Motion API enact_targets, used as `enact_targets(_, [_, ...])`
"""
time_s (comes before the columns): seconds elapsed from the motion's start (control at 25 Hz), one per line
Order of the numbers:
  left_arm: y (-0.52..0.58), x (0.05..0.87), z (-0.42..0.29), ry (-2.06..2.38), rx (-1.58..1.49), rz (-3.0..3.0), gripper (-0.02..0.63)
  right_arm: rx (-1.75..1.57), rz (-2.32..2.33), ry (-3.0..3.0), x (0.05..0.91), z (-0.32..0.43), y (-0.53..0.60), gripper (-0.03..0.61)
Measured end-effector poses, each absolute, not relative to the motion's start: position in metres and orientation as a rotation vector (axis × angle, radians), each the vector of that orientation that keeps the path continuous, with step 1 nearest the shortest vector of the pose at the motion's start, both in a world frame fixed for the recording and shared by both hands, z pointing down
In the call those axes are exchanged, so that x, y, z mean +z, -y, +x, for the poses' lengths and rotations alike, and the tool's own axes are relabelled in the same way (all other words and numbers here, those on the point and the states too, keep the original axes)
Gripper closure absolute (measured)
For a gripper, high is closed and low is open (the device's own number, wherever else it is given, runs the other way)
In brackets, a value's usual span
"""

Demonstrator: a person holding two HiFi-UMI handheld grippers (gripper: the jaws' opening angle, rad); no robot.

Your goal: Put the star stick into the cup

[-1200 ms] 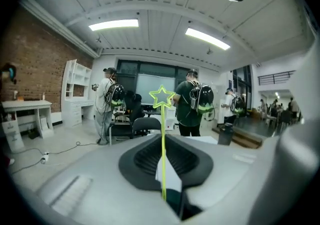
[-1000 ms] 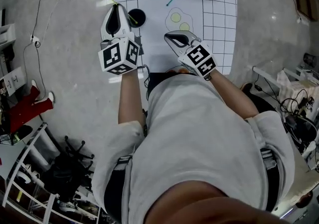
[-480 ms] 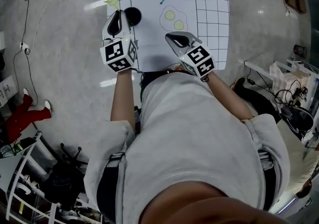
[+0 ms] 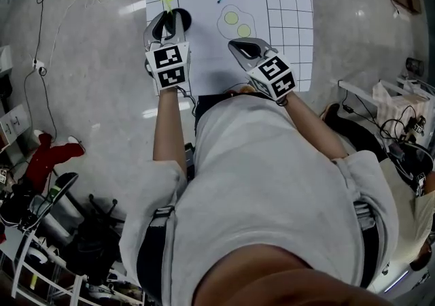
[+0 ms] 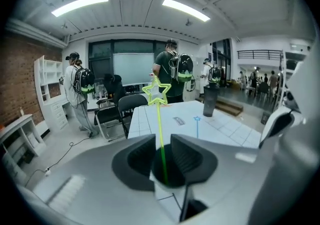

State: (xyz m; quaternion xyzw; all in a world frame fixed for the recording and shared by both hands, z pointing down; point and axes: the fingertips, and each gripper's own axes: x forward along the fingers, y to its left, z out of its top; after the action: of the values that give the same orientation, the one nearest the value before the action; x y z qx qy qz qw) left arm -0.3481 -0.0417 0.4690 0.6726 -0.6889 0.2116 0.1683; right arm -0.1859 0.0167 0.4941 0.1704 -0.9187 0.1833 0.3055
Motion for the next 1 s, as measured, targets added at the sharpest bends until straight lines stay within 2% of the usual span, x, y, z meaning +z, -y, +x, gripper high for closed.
enact_targets(0.32, [0.029,0.451,-0.333,1.933,0.622,1.903,0.523,0.537,0.454,2.449,0.499,-0.169,-0.006,0.578])
enact_targets(0.4, [0.033,0.446,-0.312,1.861,0.613,1.954,0.611,0.552,0.453,2.452,0.501,-0.164,-0.002,0.578])
enact_targets(0.56, [0.052,0.443,-0.262,1.717,0.603,2.049,0.611,0.585,0.481,2.462,0.501,-0.149,0.011,0.578])
enact_targets(1.0, [0.149,0.487,-0.195,1.443,0.912,2.105,0.611,0.66,0.646,2.459,0.509,-0.081,0.051,0.578])
